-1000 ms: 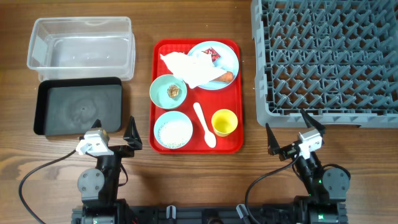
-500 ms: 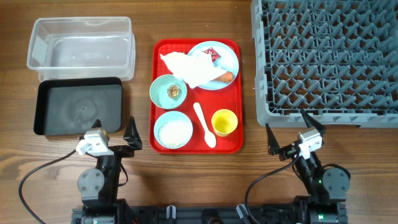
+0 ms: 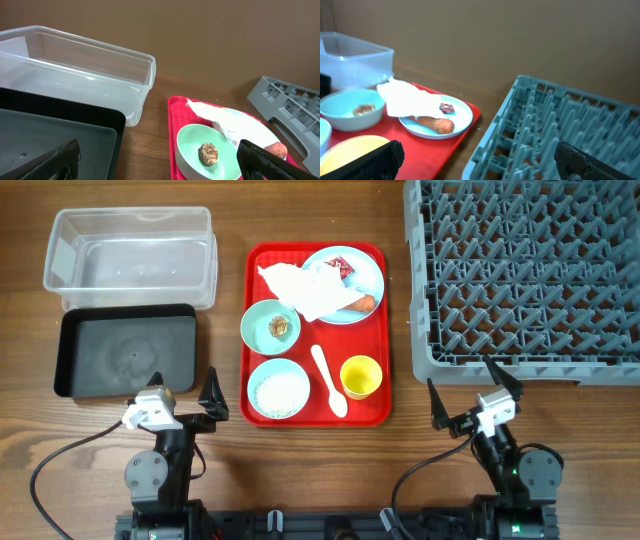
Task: Sort waste into correct bins and load items into the dishwasher rack
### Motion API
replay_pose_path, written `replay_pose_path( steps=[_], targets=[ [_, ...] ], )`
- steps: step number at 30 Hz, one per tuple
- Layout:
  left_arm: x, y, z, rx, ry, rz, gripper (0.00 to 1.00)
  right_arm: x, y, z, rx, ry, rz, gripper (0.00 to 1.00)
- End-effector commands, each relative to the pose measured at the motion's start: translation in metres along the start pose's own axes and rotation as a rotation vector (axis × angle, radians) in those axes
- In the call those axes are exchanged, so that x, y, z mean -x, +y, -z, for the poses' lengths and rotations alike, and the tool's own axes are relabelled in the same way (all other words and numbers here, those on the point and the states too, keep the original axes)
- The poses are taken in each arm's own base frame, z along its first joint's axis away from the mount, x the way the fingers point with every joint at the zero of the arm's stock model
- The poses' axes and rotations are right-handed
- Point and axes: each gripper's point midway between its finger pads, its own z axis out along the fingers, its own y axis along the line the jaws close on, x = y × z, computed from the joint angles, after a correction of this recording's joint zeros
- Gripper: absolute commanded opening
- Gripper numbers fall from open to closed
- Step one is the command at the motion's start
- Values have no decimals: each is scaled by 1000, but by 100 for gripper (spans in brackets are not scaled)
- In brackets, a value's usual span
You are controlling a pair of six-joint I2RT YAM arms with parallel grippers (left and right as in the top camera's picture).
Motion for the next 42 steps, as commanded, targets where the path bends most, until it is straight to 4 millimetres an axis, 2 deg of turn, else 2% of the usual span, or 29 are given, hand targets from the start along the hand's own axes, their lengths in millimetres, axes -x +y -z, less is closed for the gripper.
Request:
replay_pose_path(
  steps=[1, 6, 11, 17, 21, 27, 32, 37, 39, 42],
  targets=[
    [2, -3, 0, -20, -13, 7, 100, 0, -1, 0, -7, -1, 140, 100],
    [12, -12, 1, -65, -46, 3, 100, 8, -2, 0, -12, -34, 148, 100],
    [28, -19, 5, -85, -71, -1, 100, 33, 9, 2, 47, -144, 189, 100],
    [72, -34, 17, -108, -131, -9, 100, 58, 7, 7, 49, -215, 89, 99],
    [91, -40, 20, -92, -65, -9, 100, 82, 4, 12, 49, -255, 45, 100],
    [112, -46, 8, -52, 104, 11, 100, 124, 1, 15, 72, -270, 46, 100],
    [135, -54, -10, -27, 244, 21, 100, 158, -5, 1, 132, -193, 12, 100],
    [151, -63, -32, -20, 409, 2, 100, 190, -12, -25, 218, -86, -47, 100],
    [157, -69, -45, -20, 516, 24, 100, 204, -17, -44, 273, 4, -103, 100],
    [157, -71, -55, -7, 623, 45, 100, 213, -22, -62, 315, 106, -168, 100]
  ],
)
